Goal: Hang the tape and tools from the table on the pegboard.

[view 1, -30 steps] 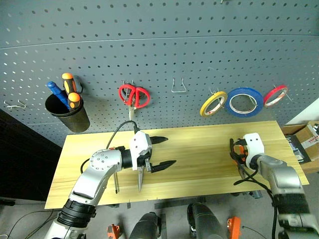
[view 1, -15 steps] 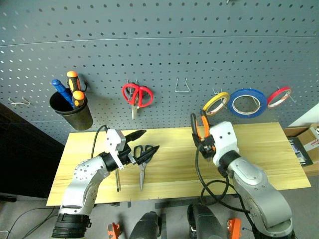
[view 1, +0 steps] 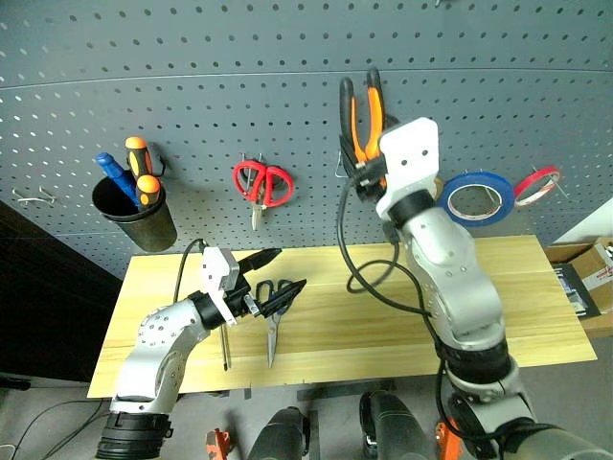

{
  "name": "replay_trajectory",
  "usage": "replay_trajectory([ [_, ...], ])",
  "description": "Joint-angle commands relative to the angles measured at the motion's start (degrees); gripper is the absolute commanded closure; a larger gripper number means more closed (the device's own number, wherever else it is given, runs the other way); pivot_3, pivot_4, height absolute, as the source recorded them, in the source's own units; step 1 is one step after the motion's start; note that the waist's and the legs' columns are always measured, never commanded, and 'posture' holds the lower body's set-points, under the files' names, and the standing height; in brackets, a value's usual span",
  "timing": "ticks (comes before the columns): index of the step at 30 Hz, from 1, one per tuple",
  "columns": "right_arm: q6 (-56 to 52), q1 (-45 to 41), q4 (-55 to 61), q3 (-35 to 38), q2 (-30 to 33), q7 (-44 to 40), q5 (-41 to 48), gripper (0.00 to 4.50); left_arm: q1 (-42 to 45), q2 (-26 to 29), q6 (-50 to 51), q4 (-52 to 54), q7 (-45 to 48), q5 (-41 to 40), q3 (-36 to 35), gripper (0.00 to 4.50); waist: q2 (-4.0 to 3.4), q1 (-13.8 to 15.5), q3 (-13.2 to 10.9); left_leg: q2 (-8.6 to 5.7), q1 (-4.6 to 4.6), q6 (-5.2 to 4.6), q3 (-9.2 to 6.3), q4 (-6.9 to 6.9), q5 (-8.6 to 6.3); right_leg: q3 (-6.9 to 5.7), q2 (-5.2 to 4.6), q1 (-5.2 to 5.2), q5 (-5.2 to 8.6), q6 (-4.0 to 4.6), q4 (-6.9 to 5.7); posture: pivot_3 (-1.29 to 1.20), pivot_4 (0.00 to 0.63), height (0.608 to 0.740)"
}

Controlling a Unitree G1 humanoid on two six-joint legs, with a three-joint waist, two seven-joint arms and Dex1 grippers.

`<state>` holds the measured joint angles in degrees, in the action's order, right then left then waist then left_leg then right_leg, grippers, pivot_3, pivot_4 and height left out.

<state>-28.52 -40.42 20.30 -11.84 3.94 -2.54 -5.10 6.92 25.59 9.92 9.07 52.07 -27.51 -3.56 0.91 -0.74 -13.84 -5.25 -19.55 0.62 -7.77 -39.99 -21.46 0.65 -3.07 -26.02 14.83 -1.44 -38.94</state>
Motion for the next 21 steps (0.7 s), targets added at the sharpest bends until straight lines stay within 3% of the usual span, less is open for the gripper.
replay_trajectory([
  [1,5.92,-3.60,-2.61,1.59,-1.87,1.93,-0.87,1.45,0.30,-0.08,0.70,3.23,0.21,-1.54,0.53,0.00,0.03,-0.17,0.02,0.00,-0.02,0.00,0.00,0.00,0.00,-0.01,0.00,-0.01,0.00,0.00,0.00,0.06,0.204,0.740],
  [12,20.01,-6.08,-15.23,1.81,-2.29,4.59,-5.00,1.45,1.75,-1.11,1.66,3.11,-0.68,-1.51,1.31,0.00,0.03,-0.94,0.07,0.01,-0.16,0.00,0.00,-0.11,0.00,-0.07,-0.01,-0.13,-0.03,0.05,-0.08,0.07,0.207,0.740],
  [21,23.97,-7.12,-19.51,1.30,-4.68,5.67,-5.91,1.45,2.13,-1.71,2.12,3.33,-1.05,-1.55,1.31,0.00,0.03,-1.07,0.08,0.03,-0.17,0.00,0.04,-0.19,0.00,-0.07,0.00,-0.13,-0.08,0.08,-0.11,0.07,0.206,0.740],
])
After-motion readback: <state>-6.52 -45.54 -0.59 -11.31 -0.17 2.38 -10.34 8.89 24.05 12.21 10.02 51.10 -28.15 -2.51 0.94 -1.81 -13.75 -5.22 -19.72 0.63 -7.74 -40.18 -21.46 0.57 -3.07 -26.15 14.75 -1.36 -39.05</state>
